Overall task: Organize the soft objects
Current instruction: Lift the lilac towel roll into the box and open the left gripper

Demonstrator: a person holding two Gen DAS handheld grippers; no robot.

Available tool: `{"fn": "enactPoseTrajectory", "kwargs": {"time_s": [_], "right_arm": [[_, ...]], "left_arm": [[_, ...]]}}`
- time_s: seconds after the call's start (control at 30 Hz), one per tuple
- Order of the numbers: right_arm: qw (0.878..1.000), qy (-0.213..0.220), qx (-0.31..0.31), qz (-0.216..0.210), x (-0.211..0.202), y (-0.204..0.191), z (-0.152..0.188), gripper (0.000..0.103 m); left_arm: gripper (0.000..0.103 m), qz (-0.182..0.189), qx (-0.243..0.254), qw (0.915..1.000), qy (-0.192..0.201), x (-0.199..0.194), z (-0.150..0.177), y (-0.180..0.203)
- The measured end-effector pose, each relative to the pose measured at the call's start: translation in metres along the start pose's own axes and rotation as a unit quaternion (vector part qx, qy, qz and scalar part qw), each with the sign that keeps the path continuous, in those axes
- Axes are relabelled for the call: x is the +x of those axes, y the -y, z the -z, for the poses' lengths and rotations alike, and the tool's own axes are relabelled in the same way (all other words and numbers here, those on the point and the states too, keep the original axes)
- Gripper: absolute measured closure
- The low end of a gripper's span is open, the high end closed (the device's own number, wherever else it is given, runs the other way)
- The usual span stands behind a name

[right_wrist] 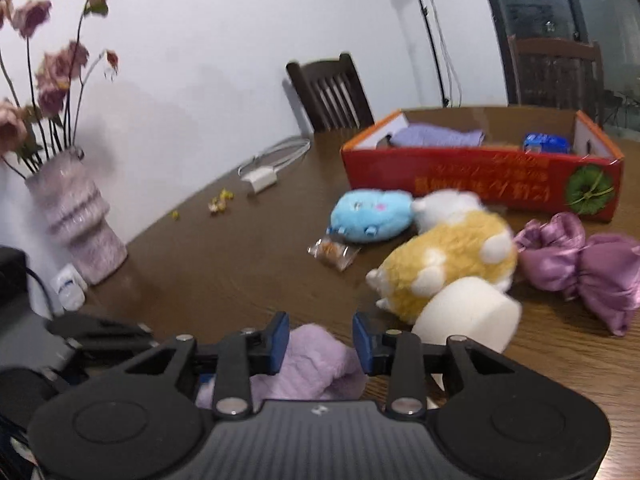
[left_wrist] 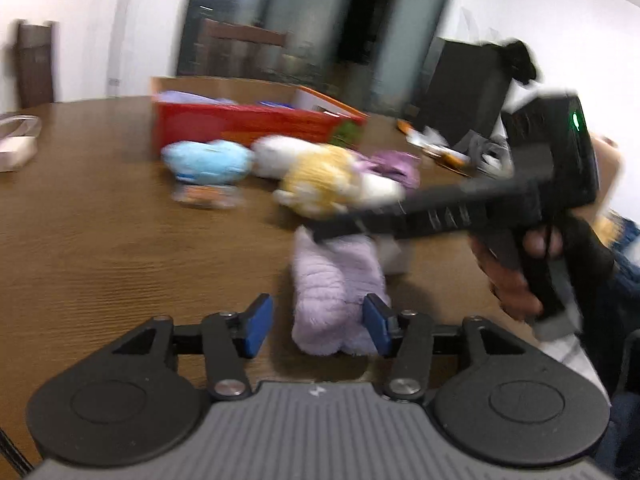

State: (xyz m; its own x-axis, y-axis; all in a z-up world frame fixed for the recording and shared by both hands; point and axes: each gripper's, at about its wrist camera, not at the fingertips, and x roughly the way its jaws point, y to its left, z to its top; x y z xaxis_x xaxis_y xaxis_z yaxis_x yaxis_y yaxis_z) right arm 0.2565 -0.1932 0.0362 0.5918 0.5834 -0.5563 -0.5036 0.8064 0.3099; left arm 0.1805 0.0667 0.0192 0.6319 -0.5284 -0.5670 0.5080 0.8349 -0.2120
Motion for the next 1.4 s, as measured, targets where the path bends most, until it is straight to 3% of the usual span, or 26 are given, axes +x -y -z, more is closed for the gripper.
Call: {"fn": "enactPoseTrajectory", "kwargs": {"time_s": [0.07, 0.2, 0.23, 0.3, 0.37, 0.43, 0.57, 0.63, 0.7, 0.73, 0.77, 0.8, 0.87, 1.0, 1.13, 1.23, 1.33, 1.4], "right_arm": [[1.0, -0.024, 0.005, 0.005, 0.008, -0.003, 0.006, 0.078], [0.999, -0.021, 0.018, 0.017, -0.013, -0.012, 0.018, 0.078], [0.999, -0.019, 0.01, 0.028, -0.018, -0.017, 0.024, 0.078], [0.999, -0.013, 0.004, 0.04, -0.029, -0.025, 0.033, 0.077], [0.999, 0.0, 0.008, 0.042, -0.038, -0.029, 0.039, 0.076], [0.999, 0.012, 0.022, 0.028, -0.046, -0.025, 0.041, 0.076], [0.998, 0.018, 0.054, 0.015, -0.049, -0.017, 0.037, 0.076], [0.999, 0.002, 0.051, 0.01, -0.046, -0.02, 0.038, 0.076], [0.999, -0.014, 0.05, 0.007, -0.043, -0.02, 0.04, 0.075], [0.998, -0.021, 0.054, 0.009, -0.042, -0.018, 0.042, 0.073], [0.998, -0.026, 0.06, 0.011, -0.04, -0.015, 0.044, 0.063], [0.997, -0.032, 0.069, 0.012, -0.037, -0.012, 0.046, 0.062], [0.995, -0.032, 0.091, -0.004, -0.033, -0.005, 0.049, 0.064], [0.995, -0.021, 0.098, -0.02, -0.029, -0.002, 0.048, 0.08], [0.995, 0.006, 0.086, -0.04, -0.043, 0.002, 0.021, 0.082], [0.994, 0.073, 0.064, -0.048, -0.069, 0.024, -0.033, 0.082], [0.994, 0.104, 0.04, -0.02, -0.074, 0.065, -0.099, 0.082], [0.993, 0.107, 0.041, 0.011, -0.063, 0.1, -0.14, 0.082]], "left_arm": [[0.051, -0.039, -0.023, 0.9989, 0.009, -0.007, 0.002, -0.009], [0.052, -0.119, -0.095, 0.9883, 0.007, -0.01, 0.001, -0.019], [0.052, -0.122, -0.109, 0.9864, 0.01, -0.012, 0.001, -0.02], [0.052, -0.11, -0.137, 0.9843, 0.017, -0.018, -0.005, -0.024], [0.05, -0.075, -0.157, 0.9844, 0.027, -0.028, -0.007, -0.026], [0.04, -0.047, -0.172, 0.983, 0.043, -0.033, -0.007, -0.026], [0.037, -0.05, -0.182, 0.9816, 0.029, -0.013, -0.009, -0.022], [0.042, -0.047, -0.185, 0.9816, 0.007, 0.001, -0.006, -0.021], [0.059, -0.036, -0.19, 0.9812, -0.007, 0.007, -0.001, -0.02], [0.063, -0.027, -0.192, 0.981, -0.009, 0.008, 0.001, -0.019], [0.069, -0.021, -0.191, 0.9813, -0.009, 0.007, 0.001, -0.018], [0.073, -0.018, -0.188, 0.9819, -0.009, 0.008, 0.002, -0.017], [0.076, -0.02, -0.183, 0.9829, -0.009, 0.008, 0.003, -0.014], [0.081, -0.019, -0.173, 0.9847, -0.011, 0.006, -0.002, -0.008], [0.082, 0.002, -0.144, 0.9891, 0.032, 0.003, -0.048, -0.001], [0.082, 0.033, -0.114, 0.9896, 0.08, 0.019, -0.111, -0.001], [0.082, 0.048, -0.095, 0.9889, 0.104, 0.069, -0.184, -0.004], [0.083, 0.051, -0.101, 0.9901, 0.083, 0.124, -0.232, -0.009]]}}
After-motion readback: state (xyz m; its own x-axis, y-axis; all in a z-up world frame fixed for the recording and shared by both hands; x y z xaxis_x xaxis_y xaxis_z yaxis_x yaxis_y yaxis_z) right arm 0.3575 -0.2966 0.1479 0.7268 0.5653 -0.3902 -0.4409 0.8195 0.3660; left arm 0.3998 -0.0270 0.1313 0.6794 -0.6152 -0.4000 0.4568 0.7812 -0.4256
